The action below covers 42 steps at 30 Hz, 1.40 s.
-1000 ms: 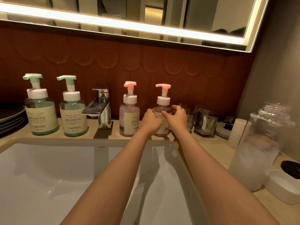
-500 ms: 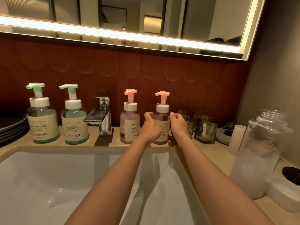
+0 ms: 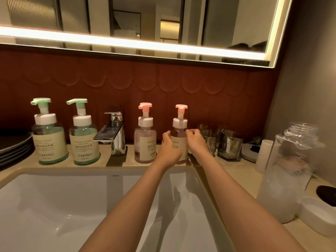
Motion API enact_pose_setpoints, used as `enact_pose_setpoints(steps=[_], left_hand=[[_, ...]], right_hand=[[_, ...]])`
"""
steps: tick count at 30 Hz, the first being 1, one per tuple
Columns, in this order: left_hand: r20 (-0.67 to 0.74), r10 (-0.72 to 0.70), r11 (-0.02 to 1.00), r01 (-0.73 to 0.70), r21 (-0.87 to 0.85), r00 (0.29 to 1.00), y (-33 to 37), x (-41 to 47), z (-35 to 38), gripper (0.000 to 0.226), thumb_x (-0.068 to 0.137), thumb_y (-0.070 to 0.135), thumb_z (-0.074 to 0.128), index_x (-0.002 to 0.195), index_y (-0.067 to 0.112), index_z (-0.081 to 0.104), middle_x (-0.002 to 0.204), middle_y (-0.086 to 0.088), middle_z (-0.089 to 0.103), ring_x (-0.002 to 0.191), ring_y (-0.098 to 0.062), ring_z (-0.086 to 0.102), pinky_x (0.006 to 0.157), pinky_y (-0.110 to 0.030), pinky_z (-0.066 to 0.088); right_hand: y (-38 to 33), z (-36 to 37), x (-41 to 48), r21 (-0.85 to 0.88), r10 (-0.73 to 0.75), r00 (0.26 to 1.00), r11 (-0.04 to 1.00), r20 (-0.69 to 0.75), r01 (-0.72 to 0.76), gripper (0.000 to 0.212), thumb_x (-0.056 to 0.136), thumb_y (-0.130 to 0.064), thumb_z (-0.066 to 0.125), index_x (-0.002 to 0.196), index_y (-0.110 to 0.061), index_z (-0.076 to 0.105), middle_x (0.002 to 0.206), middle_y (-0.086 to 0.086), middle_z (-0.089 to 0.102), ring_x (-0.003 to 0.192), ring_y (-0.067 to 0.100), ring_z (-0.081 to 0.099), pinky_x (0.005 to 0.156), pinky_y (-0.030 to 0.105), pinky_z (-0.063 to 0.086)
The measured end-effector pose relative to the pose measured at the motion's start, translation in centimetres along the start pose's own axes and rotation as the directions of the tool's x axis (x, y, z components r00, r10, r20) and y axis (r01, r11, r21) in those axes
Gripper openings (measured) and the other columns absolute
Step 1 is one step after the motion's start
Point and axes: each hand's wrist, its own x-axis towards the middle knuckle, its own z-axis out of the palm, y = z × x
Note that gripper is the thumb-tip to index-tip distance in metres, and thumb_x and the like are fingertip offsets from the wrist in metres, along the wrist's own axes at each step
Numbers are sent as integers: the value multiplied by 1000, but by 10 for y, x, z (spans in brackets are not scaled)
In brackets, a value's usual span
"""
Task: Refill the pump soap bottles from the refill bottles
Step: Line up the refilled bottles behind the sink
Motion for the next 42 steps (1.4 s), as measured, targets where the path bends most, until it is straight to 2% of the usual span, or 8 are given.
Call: enact_pose_setpoints(steps=[5,11,16,23,29,33,37,42], left_hand=[[-8,29,997,-28,70,1000,4,-7,-1,75,83,-4,50,147,14,16,149,-5,28,133,-25,35,105,-41,38],[51,7,988,-14,151,999,10,-12,3,82,88,3,50,148,8,-4,158,-7,-3,142,-25,19,111,-41,31],[100,-13,975,-10,223,995,22,-21,3,82,88,1,49,148,5,-8,157,-10,-10,145,-23,1,115,-34,15],[-98,89,990,-78,120,991,58,-39,-1,48,88,1,44,135,10,39,140,-12,36,120,-24,43,89,-28,36],[-143,-3,983,-23,-183,990,85,-59,3,51,91,-2,39,140,12,38,141,-6,44,128,-20,41,97,-29,36],[-98,2,971,-25,-238,995,94,-86,16,48,93,-4,37,138,10,40,139,-7,47,129,-20,42,94,-26,37],[1,15,977,-15,-213,1000,95,-110,37,52,90,-8,38,140,9,36,139,-9,46,129,-21,42,91,-25,40],[115,51,988,-33,-153,992,100,-130,67,60,86,-2,53,141,12,32,140,-8,43,124,-21,43,89,-29,42]], right_hand=[[-3,3,0,-96,-27,999,995,-28,24,48,101,-32,26,143,-10,32,146,12,33,133,27,34,107,39,28],[-4,-2,-6,-51,21,1000,998,-10,-21,40,100,-29,32,135,-10,37,133,12,49,118,26,48,92,36,40],[-14,-7,-16,-106,50,995,994,87,-40,50,101,-29,30,146,-10,24,151,9,28,138,27,27,111,39,25],[-24,-34,-43,-56,16,997,998,76,-12,46,100,-19,34,145,-13,27,151,5,30,136,24,32,107,36,30],[-37,-80,-86,7,-69,997,998,-36,69,42,98,-8,34,138,-15,41,140,4,44,101,12,51,73,19,42],[-37,-103,-128,93,-114,989,988,-89,122,33,96,-4,37,120,-12,57,118,5,59,109,19,58,86,28,50],[-26,-125,-166,97,-165,963,977,-215,189,34,90,1,39,78,-15,66,90,7,67,93,23,63,81,35,55],[-22,-153,-192,117,-162,920,969,-357,216,35,88,4,39,73,-13,65,73,1,63,72,15,62,63,25,54]])
